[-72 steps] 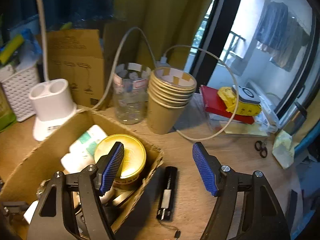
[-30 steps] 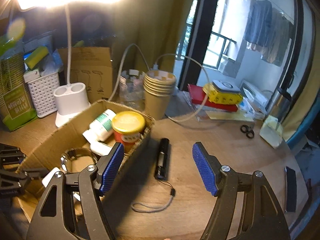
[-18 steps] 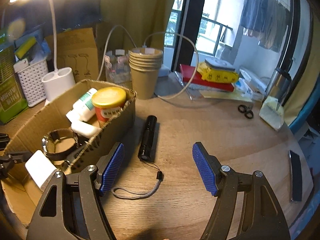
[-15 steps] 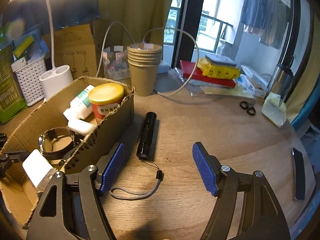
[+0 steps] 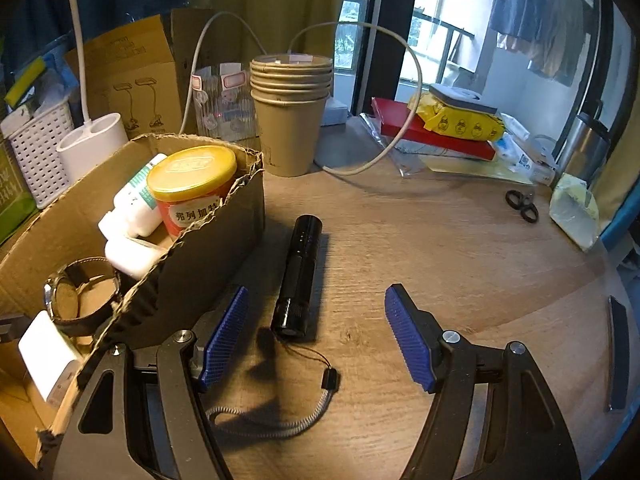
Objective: Organize rigid objects
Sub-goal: 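Move the right gripper to the black flashlight and close on it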
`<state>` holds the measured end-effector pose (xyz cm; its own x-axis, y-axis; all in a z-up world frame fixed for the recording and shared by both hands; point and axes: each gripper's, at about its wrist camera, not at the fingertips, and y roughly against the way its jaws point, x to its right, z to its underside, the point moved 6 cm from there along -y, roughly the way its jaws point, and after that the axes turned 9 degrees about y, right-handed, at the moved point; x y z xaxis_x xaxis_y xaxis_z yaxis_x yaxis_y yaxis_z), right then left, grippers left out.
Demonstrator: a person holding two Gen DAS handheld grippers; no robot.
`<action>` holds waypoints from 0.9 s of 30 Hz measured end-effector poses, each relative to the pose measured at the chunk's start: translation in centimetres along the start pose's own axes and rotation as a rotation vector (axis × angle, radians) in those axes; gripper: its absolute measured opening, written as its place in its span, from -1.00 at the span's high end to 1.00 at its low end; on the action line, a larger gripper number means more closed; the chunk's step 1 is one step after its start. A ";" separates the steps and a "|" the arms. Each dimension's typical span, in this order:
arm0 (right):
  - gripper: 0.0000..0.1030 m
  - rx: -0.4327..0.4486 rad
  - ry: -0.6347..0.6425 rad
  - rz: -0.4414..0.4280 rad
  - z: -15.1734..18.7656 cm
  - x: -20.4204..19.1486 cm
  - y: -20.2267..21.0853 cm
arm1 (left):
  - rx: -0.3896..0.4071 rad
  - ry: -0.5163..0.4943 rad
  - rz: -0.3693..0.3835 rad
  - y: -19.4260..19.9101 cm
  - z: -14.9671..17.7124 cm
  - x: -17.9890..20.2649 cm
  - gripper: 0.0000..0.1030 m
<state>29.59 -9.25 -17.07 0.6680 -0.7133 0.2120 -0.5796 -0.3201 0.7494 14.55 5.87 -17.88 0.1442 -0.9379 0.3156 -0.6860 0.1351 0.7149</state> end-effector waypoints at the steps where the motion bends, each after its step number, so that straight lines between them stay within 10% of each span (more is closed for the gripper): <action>1: -0.42 -0.002 0.000 0.000 -0.1 0.0 -0.2 | 0.000 0.001 0.000 0.0 0.0 0.0 0.54; 27: 0.52 -0.058 -0.023 -0.090 -0.4 -0.3 -3.2 | 0.000 -0.001 0.000 0.0 -0.1 0.0 0.54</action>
<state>31.40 -7.76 -19.32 0.7048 -0.6978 0.1278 -0.4889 -0.3473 0.8002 14.60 5.92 -17.81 0.1437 -0.9382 0.3149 -0.6862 0.1348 0.7148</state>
